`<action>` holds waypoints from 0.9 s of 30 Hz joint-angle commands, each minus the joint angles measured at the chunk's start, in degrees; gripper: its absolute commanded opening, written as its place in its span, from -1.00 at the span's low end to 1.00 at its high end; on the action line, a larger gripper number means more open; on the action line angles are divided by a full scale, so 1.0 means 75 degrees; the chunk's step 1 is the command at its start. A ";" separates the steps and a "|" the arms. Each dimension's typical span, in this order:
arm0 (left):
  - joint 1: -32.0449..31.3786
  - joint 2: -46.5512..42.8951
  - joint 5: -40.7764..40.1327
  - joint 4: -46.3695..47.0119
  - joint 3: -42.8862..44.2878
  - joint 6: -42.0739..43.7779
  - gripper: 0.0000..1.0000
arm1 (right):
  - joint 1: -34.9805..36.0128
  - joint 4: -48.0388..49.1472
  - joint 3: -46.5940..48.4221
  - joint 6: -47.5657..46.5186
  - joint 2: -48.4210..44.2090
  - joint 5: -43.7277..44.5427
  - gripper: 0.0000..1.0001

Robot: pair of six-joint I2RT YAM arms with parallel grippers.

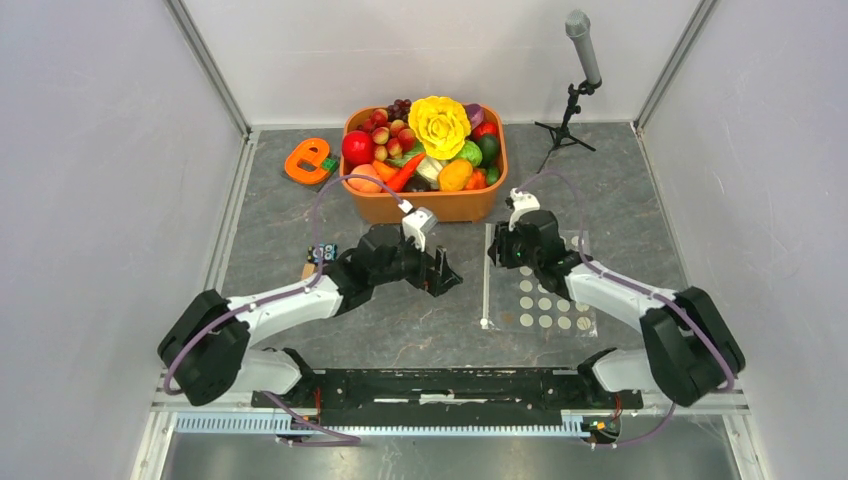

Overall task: Place the food in the zip-top bag and seal the zipper
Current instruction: Pick up the zipper food storage bag at the center of the board.

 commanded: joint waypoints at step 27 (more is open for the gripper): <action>0.0014 -0.1922 -0.3701 -0.0163 -0.0751 0.0327 0.99 | 0.1922 -0.0571 0.1433 -0.0002 0.2735 0.4316 -0.08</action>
